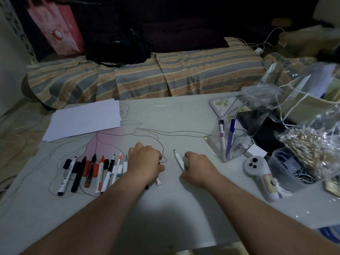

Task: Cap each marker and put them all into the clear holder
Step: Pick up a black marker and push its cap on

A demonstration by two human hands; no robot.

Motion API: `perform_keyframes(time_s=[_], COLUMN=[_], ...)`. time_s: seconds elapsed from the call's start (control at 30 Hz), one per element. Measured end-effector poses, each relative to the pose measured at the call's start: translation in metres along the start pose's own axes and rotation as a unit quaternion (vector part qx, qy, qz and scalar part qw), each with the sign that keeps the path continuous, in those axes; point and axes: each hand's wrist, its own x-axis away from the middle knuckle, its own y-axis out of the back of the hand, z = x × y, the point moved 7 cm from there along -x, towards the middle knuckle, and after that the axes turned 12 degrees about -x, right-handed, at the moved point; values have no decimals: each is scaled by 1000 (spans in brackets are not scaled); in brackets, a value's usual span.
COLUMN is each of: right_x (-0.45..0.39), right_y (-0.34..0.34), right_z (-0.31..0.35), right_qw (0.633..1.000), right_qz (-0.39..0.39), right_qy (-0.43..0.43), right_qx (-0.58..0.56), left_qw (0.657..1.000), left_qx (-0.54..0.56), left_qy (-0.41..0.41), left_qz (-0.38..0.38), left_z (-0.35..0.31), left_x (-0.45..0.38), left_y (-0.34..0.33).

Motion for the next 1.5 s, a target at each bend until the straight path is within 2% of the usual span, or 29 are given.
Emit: perform_keyframes(time_s=[0.1, 0.17, 0.27, 0.33, 0.4, 0.5, 0.63, 0.73, 0.83, 0.97, 1.03, 1.1, 1.17, 1.23, 1.33, 1.5], right_x=[0, -1, -3, -2, 1, 4, 6, 6, 8, 9, 12, 17, 24, 27, 29, 30], right_y=[7, 14, 24, 28, 34, 49, 59, 64, 70, 77, 85, 96, 105, 109, 110, 105], right_z=[-5, -7, -11, -10, -3, 11, 15, 15, 17, 18, 21, 32, 45, 52, 56, 58], right_qw=[1000, 999, 990, 969, 949, 934, 925, 936, 945, 949, 963, 964, 944, 927, 918, 928], right_qz=[4, 0, 4, 24, 44, 26, -23, -42, -61, -60, -89, -153, -212, -248, -259, -235], right_qy=[-18, -26, -58, -79, -72, -37, -35, -20, -3, 42, 99, 176, 239, 272, 290, 285], right_qx=[-9, -28, -131, -233, -303, -355, -379, -350, -323, -306, -234, -133, -84, -79, -74, -55], left_qw=[1000, 999, 979, 940, 908, 894, 889, 885, 880, 863, 826, 741, 656, 608, 575, 570], left_qx=[-6, 28, 190, 330, 411, 437, 432, 434, 442, 485, 551, 667, 753, 793, 817, 820], left_qy=[8, 13, 27, 18, -4, -26, -19, 2, 7, 51, 68, 60, 48, 44, 47, 42], left_qz=[0, -25, -75, -78, -77, -95, -152, -169, -176, -133, -95, -44, -5, 8, 21, 18], left_z=[4, 5, 11, 12, 8, 8, 18, 26, 25, 24, 22, 13, 4, 1, -2, -2], left_x=[1, -1, -3, 0, 6, 13, 15, 16, 20, 19, 15, 13, 11, 9, 8, 8], left_y=[1, 3, 9, 15, 24, 34, 41, 45, 47, 37, 30, 25, 25, 26, 26, 28])
